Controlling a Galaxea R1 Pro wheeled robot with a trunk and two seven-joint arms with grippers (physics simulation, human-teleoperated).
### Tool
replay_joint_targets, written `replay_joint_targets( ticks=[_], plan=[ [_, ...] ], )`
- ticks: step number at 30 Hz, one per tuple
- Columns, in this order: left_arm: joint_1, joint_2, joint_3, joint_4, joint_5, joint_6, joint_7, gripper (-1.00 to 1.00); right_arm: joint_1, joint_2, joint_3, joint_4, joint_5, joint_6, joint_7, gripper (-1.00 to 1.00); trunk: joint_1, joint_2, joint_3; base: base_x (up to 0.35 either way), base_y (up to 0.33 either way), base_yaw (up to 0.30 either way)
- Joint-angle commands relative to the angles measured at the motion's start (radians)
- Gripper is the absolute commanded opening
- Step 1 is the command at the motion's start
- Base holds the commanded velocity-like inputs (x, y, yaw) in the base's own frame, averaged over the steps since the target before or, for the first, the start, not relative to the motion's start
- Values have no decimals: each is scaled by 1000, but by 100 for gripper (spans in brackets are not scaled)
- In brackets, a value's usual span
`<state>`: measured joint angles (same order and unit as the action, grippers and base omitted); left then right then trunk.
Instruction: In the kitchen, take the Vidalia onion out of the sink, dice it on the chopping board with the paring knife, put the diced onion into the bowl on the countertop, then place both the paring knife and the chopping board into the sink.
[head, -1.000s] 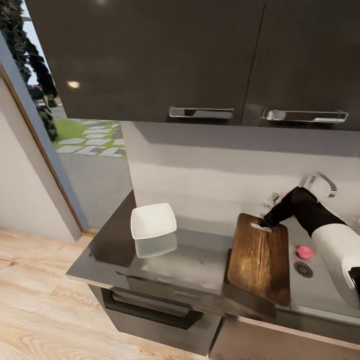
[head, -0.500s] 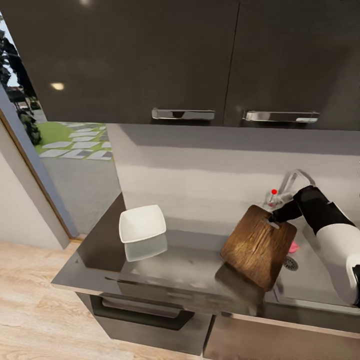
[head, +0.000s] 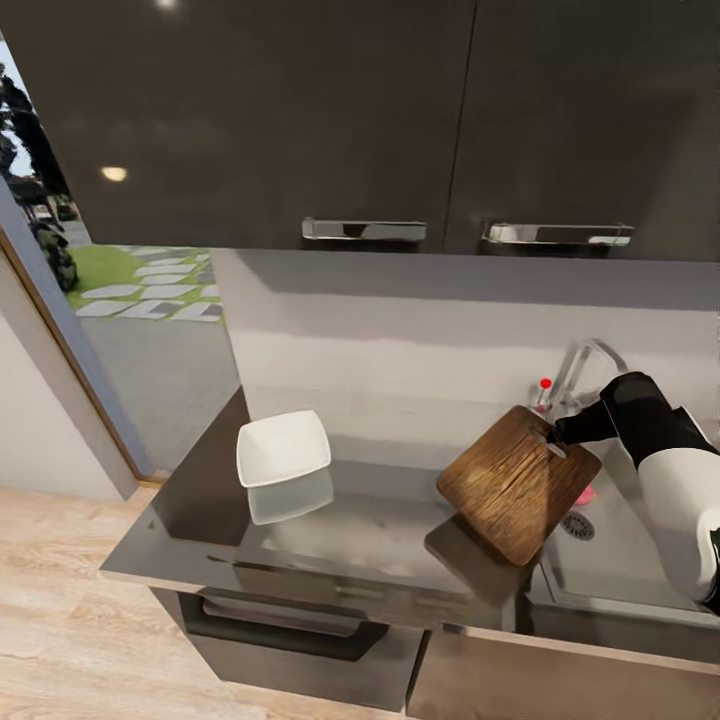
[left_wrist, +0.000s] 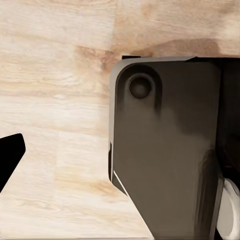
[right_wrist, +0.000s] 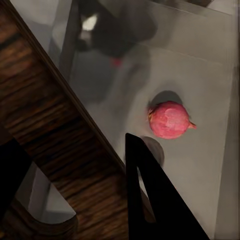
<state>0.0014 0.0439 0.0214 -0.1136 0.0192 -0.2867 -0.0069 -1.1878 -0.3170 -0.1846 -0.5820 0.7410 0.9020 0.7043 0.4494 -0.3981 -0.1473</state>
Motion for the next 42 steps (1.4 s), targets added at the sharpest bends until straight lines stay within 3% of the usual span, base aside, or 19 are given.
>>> replay_joint_targets(
  ticks=[1,7,12,17,22,29,34,39,42],
  plan=[
    [0,0,2,0,1,-2,-1,100,-1,1,-5,-1,10,3,9,-100,1,-2,-1,0,136,-121],
    [0,-1,2,3,1,-2,-1,100,-1,1,-7,-1,10,3,9,-100,1,-2,4,0,233,-175],
    [0,-1,1,4,1,-2,-1,100,-1,1,-63,-1,10,3,9,-100,1,-2,9,0,284,-221],
    [0,-1,-9,6,1,-2,-1,100,-1,1,-94,-1,11,3,8,-100,1,-2,14,0,139,-227],
    [0,-1,-32,6,1,-2,-1,100,-1,2,-97,0,11,3,3,-100,1,-2,19,0,15,-228],
    [0,-1,-36,6,1,-2,-1,100,-1,10,-98,2,11,3,-10,-100,1,-2,26,0,1,-227],
    [0,-1,-37,6,2,-2,-1,100,-1,44,-99,8,10,3,-83,-100,1,-2,31,0,196,-215],
    [0,-1,-37,6,2,-2,-1,100,-1,59,-111,9,9,4,-121,-100,1,-2,37,0,205,-214],
    [0,-1,-36,6,2,-2,-1,100,-1,87,-157,8,9,5,-159,-100,1,-2,41,0,79,-211]
  ],
)
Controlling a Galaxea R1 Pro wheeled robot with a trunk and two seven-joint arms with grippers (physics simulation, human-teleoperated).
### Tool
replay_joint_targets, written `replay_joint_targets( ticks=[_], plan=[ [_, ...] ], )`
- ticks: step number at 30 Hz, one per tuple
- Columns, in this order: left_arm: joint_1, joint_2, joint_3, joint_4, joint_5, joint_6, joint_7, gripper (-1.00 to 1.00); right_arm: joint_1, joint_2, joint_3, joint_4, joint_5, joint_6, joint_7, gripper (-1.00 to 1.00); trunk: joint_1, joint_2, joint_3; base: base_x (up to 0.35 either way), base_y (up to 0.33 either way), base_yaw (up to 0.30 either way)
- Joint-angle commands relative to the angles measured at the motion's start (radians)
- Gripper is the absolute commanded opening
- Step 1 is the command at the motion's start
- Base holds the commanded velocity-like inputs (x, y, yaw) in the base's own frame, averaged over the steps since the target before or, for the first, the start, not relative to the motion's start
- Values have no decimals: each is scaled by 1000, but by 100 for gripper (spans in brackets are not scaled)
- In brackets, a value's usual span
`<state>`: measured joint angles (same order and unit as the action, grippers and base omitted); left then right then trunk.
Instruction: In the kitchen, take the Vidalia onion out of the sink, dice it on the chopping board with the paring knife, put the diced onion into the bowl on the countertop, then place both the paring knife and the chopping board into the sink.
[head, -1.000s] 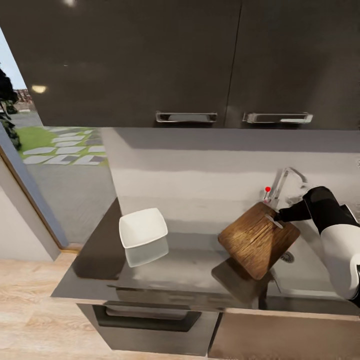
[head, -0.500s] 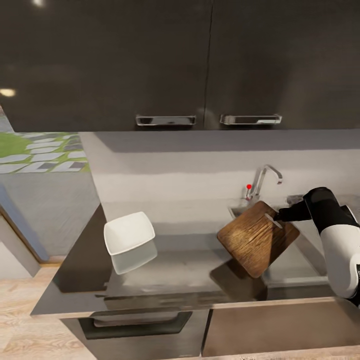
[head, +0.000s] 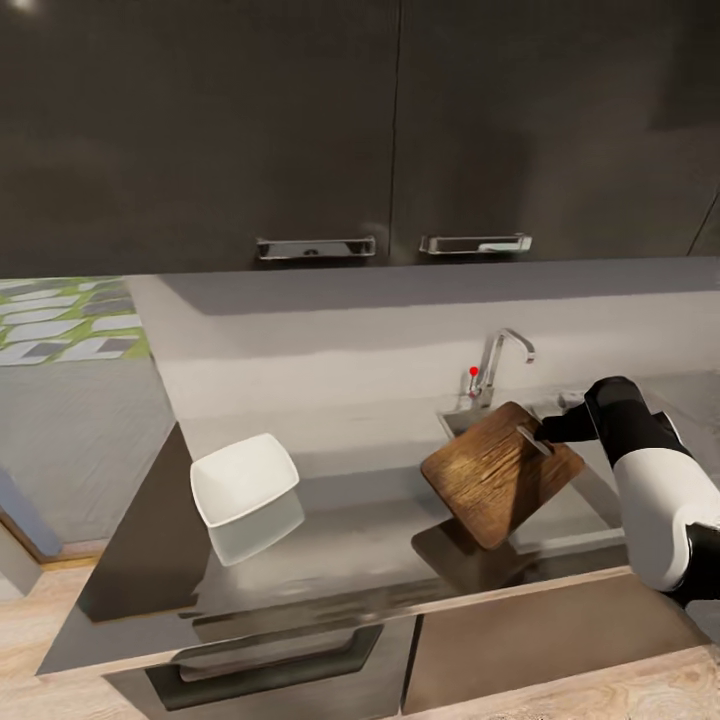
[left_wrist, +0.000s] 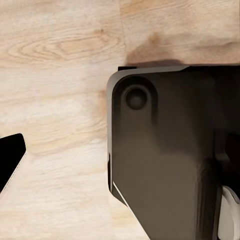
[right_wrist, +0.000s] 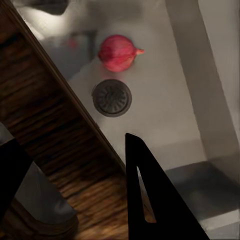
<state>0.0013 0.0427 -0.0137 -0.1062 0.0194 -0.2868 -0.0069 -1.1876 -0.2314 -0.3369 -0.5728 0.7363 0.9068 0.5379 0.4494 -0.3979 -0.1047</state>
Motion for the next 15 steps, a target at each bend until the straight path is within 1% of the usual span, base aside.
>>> replay_joint_targets(
  ticks=[1,3,4,8,12,15],
  plan=[
    [0,0,-2,-1,2,-2,-1,100,-1,6,-16,-1,14,2,-1,-100,1,-2,-1,0,38,-204],
    [0,0,-2,-1,2,-2,-1,100,-1,30,-62,-1,14,10,-40,-100,1,-2,1,0,20,-197],
    [0,0,-2,-1,2,-2,-1,100,-1,64,-101,-1,13,16,-93,-100,1,-2,2,0,5,-192],
    [0,0,-2,-1,2,-2,-1,100,-1,98,-119,-2,13,19,-136,-100,1,-2,6,0,2,-150],
    [0,0,-2,-1,2,-2,-1,100,-1,107,-121,-8,14,20,-145,-100,1,-2,7,0,0,-30],
    [0,0,-2,0,2,-2,-1,100,-1,108,-120,-8,15,20,-146,-100,1,-2,7,0,0,-6]
  ],
)
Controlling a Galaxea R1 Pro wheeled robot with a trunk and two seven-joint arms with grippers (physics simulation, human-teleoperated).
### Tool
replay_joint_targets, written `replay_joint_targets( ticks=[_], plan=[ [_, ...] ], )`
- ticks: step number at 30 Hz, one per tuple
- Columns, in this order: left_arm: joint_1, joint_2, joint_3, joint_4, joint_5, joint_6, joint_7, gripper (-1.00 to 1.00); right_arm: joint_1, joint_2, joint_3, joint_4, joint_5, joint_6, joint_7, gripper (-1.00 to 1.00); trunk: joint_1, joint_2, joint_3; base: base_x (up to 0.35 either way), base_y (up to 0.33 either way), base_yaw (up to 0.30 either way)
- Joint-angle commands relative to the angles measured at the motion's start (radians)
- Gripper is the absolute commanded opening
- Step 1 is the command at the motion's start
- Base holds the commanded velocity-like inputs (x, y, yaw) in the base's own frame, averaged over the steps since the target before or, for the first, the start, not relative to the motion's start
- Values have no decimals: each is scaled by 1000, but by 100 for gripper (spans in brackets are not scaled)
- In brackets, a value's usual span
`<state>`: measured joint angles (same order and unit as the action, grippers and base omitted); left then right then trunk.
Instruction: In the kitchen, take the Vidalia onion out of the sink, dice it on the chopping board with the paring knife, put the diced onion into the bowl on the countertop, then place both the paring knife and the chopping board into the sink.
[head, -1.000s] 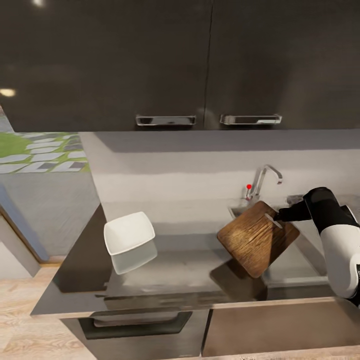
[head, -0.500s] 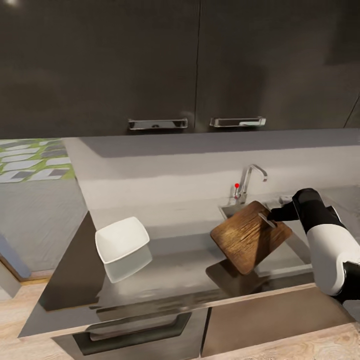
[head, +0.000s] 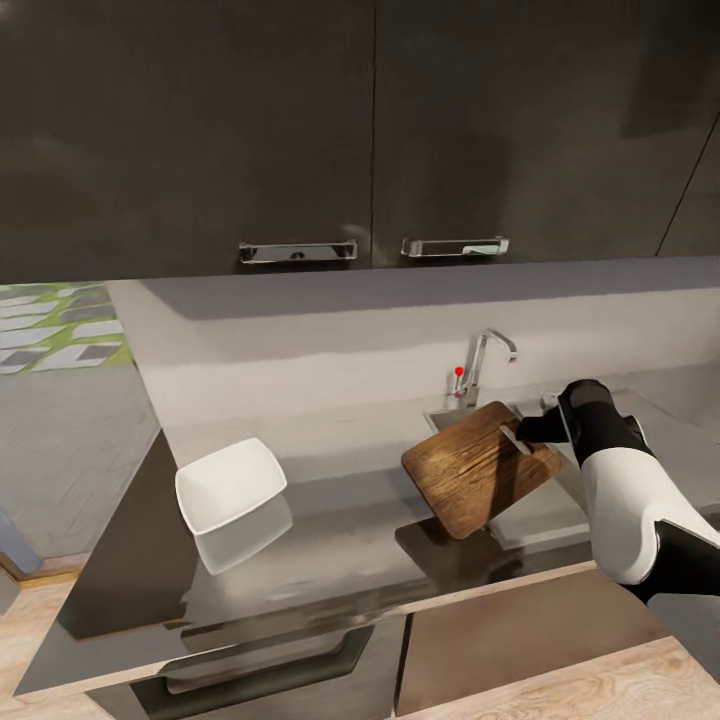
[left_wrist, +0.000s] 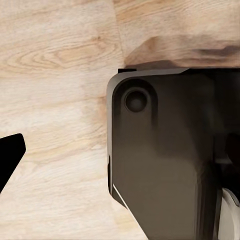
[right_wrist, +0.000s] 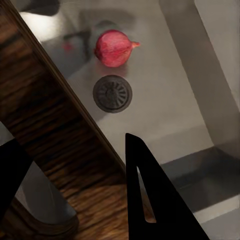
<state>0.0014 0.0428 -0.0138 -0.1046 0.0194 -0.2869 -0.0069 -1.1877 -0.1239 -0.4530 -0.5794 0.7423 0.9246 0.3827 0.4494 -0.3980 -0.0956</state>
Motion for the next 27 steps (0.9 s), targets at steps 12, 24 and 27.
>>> replay_joint_targets(
  ticks=[12,24,27],
  plan=[
    [0,0,-2,2,2,-2,-1,100,-1,11,-4,0,9,2,7,-100,1,-2,-7,0,0,128],
    [0,0,-2,2,2,-2,-1,100,-1,16,-5,0,9,2,7,-100,1,-2,-16,0,0,192],
    [0,0,-2,2,2,-2,-1,100,-1,16,-11,0,8,2,8,-100,1,-2,-17,0,0,107]
  ],
)
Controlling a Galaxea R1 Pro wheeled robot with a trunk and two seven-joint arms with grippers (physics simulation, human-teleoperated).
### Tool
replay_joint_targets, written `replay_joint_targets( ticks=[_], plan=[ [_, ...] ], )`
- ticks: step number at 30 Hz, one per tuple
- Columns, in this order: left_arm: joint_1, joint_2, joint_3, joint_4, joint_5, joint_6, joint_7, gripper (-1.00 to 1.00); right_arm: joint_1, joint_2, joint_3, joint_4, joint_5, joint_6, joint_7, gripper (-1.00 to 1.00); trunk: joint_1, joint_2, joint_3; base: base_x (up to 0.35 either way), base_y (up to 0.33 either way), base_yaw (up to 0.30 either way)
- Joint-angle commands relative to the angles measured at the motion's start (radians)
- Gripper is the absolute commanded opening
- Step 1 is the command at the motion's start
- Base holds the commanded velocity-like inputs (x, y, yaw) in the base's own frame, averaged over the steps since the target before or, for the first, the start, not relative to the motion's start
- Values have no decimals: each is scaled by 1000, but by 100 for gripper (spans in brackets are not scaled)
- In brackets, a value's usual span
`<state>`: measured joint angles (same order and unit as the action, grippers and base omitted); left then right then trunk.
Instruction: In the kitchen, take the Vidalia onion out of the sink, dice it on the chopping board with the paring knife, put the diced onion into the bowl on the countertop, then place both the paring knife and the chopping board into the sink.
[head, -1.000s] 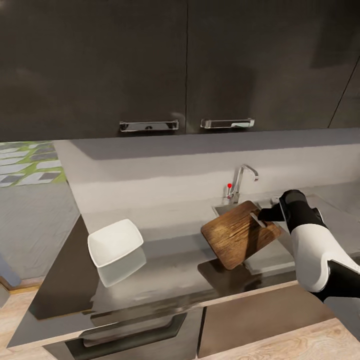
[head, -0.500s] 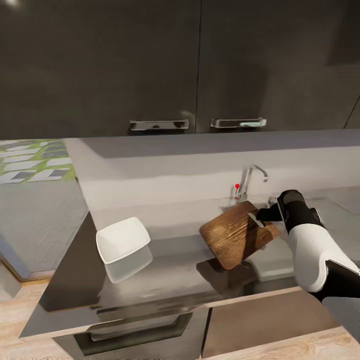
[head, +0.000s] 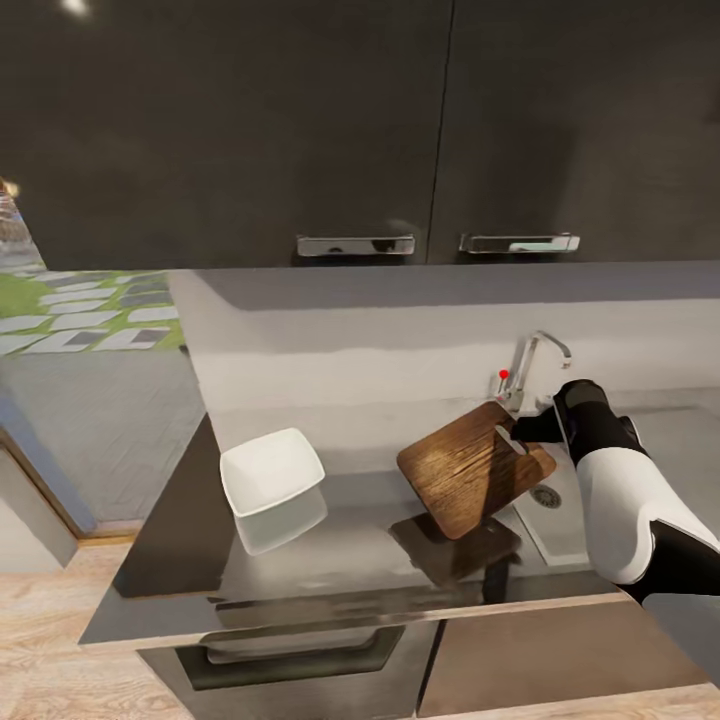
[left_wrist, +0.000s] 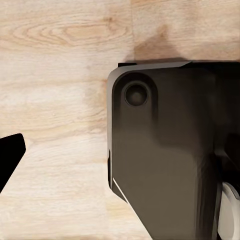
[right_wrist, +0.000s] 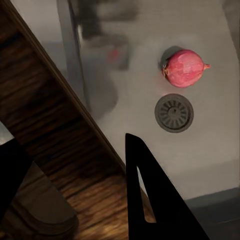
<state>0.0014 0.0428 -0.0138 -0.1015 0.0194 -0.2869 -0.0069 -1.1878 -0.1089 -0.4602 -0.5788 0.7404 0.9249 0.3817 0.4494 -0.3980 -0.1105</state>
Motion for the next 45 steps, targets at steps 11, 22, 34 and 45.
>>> replay_joint_targets(
  ticks=[11,22,34,45],
  plan=[
    [0,0,-1,-1,2,-2,-1,100,-1,1,-80,0,-6,42,-184,-100,1,-2,-2,0,8,9],
    [0,0,-1,-1,2,-2,-1,100,-1,6,-239,8,-201,50,-477,-100,1,-2,-2,0,190,0],
    [0,0,-1,-1,2,-3,-1,100,-1,7,-243,14,-253,56,-492,-100,1,-2,-2,0,19,0],
    [0,0,-1,-1,2,-3,-1,100,-1,12,-238,143,-282,55,-482,-100,1,-2,-2,0,0,0]
  ],
)
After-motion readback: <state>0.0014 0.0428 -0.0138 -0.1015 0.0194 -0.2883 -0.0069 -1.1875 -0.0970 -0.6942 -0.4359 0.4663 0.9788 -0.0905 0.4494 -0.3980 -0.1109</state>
